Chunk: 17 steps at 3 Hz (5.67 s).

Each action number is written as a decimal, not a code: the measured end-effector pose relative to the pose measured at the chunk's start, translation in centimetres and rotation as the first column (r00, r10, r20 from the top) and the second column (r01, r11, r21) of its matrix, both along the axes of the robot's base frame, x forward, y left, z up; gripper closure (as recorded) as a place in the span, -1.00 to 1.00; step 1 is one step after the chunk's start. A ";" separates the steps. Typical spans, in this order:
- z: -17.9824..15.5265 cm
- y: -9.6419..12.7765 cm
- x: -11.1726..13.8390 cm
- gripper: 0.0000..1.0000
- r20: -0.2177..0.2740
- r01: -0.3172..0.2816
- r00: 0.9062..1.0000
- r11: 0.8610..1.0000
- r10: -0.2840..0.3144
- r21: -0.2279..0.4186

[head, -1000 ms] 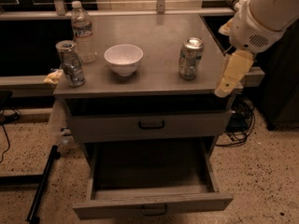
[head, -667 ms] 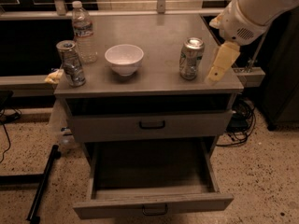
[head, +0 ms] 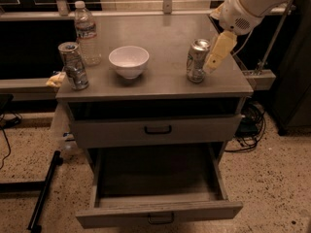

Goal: Place 7up can into middle drawer

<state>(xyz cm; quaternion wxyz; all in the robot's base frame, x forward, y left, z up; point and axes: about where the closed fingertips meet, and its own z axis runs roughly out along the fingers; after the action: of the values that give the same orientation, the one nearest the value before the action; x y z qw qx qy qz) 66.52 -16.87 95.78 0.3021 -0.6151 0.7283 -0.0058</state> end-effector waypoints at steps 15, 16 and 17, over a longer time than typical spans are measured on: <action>-20.7 0.3 -20.4 1.00 -0.211 0.006 0.975 0.936 0.073 0.353; -20.7 0.3 -20.4 1.00 -0.211 0.006 0.975 0.936 0.073 0.353; -23.3 -0.5 -19.7 1.00 -0.176 -0.018 0.981 0.945 0.079 0.325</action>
Offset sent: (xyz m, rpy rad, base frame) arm 0.0480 -0.0034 -0.0268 0.2119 0.0734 -0.0242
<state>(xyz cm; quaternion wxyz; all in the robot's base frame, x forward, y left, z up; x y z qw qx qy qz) 46.80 -17.37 72.46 0.3287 -0.5730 0.7292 0.1785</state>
